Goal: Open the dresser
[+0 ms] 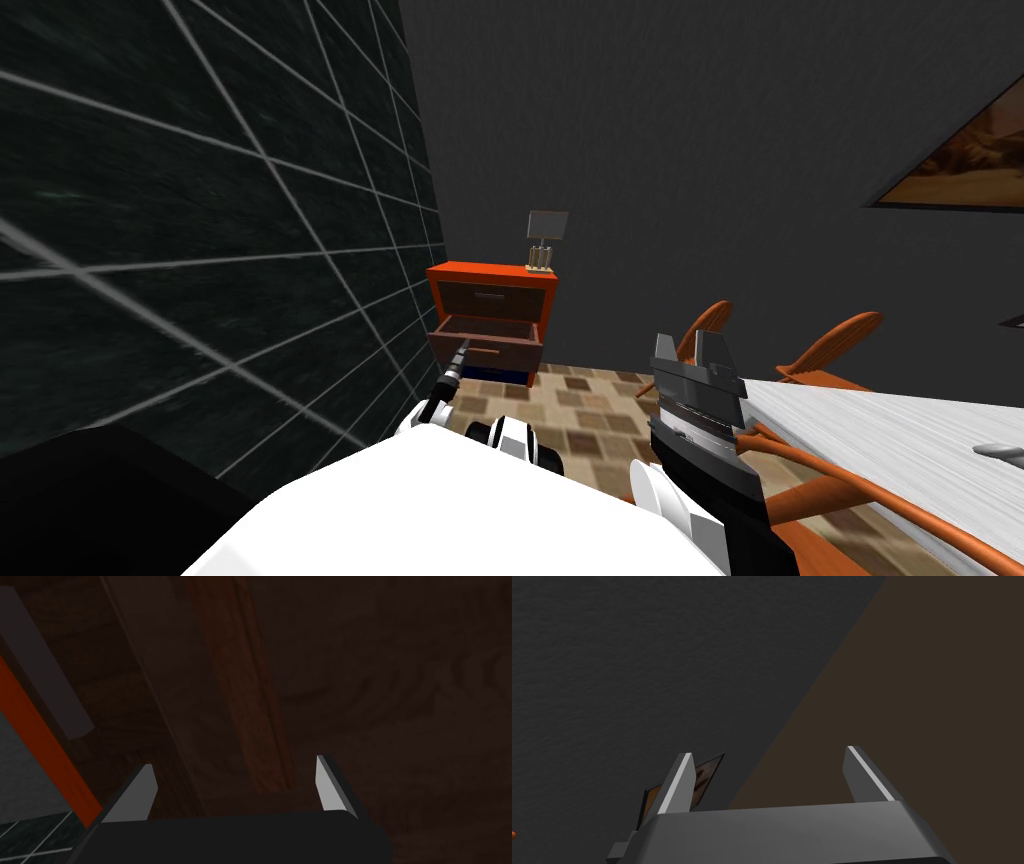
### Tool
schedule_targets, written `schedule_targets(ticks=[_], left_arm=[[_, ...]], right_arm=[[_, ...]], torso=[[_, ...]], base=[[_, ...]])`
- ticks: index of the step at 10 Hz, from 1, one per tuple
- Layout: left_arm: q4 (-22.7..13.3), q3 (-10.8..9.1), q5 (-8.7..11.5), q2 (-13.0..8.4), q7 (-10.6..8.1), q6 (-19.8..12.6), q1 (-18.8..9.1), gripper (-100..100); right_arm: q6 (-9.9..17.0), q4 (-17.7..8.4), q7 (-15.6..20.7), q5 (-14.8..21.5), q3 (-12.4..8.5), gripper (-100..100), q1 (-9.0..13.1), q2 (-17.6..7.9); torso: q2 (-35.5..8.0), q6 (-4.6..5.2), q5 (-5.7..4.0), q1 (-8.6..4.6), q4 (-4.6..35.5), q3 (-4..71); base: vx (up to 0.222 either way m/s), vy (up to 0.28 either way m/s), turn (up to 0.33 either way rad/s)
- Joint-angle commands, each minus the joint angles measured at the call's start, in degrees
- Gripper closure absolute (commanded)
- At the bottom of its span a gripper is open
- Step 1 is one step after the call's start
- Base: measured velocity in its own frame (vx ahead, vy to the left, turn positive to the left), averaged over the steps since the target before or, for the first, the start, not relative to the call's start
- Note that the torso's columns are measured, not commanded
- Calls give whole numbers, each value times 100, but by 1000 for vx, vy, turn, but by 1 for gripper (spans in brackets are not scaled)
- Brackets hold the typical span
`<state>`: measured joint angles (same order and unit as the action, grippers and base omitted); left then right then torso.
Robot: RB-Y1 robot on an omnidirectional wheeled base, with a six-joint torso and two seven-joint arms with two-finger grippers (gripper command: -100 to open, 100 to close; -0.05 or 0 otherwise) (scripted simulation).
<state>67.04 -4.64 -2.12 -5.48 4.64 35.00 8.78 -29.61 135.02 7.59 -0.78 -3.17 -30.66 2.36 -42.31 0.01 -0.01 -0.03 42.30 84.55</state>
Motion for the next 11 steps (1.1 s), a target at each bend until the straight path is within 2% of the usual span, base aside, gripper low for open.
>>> schedule_targets(ticks=[1,4,5,6,11], left_arm=[[257,-18,14,-81,-64,-415,-146,-100],[520,-44,34,-181,-138,-864,-333,-100],[546,-16,22,-141,-120,-850,-190,-100],[563,-14,22,-142,-126,-909,-179,0],[526,-12,21,-138,-126,-936,-151,0]], right_arm=[[0,0,0,0,0,0,0,0],[0,0,0,0,0,0,0,0],[0,0,0,0,0,0,0,0],[0,0,0,0,0,0,0,0],[0,0,0,0,0,0,0,0]], torso=[[-8,-1,0,0,1,-5],[-18,-3,-13,-10,19,-8],[-29,-2,-25,-23,35,-13],[-23,0,-18,-19,25,-13],[-2,-1,-2,0,3,-1]], base=[[-67,-16,11],[-74,-29,5],[-19,-11,5],[0,0,0],[0,0,0]])
